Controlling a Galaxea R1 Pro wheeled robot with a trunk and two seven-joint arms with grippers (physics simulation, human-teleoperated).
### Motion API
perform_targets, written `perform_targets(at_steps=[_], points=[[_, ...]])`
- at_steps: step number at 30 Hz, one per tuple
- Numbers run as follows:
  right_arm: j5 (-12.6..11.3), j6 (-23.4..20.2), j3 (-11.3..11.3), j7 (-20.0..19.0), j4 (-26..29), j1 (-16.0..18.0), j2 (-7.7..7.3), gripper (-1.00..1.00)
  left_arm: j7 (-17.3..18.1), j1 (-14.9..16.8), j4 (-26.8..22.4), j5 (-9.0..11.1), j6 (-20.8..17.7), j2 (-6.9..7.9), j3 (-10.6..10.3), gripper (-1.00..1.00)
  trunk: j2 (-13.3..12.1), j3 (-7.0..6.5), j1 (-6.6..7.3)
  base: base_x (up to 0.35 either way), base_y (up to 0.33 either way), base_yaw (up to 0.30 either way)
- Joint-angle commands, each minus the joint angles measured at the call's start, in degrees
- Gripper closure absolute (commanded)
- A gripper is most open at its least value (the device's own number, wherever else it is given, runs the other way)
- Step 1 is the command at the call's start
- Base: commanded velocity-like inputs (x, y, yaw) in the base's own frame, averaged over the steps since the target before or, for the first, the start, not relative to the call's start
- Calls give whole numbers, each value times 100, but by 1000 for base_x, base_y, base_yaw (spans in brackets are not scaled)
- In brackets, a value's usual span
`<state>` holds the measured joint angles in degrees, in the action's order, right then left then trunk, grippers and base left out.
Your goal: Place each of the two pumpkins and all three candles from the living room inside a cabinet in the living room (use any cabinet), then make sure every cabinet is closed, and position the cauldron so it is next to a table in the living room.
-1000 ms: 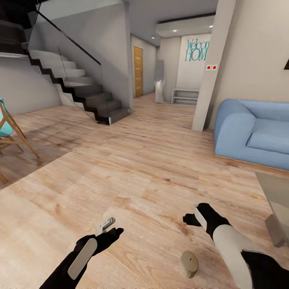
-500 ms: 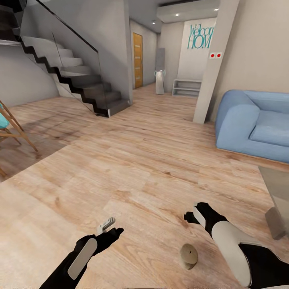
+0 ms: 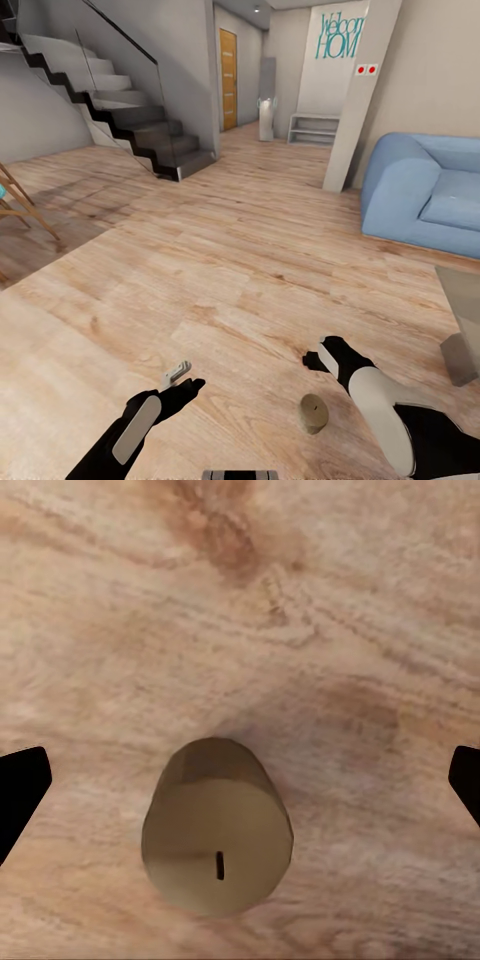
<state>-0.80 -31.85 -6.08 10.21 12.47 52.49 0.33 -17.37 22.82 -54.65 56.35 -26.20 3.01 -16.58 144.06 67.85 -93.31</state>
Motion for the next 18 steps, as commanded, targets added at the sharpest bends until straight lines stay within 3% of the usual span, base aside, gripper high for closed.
perform_targets(at_steps=[1,7,18], points=[[-6,-23,-34,26,10,3,26,-100,-56,3,-11,60,0,7,-21,-100,4,28,-1,0,0,0],[-1,-23,-34,39,10,6,120,-100,-56,3,-11,60,0,7,-21,-100,12,161,-17,0,0,0],[1,-23,-33,51,10,7,151,-100,-56,3,-2,60,0,7,-21,-100,27,404,-45,0,0,0]])
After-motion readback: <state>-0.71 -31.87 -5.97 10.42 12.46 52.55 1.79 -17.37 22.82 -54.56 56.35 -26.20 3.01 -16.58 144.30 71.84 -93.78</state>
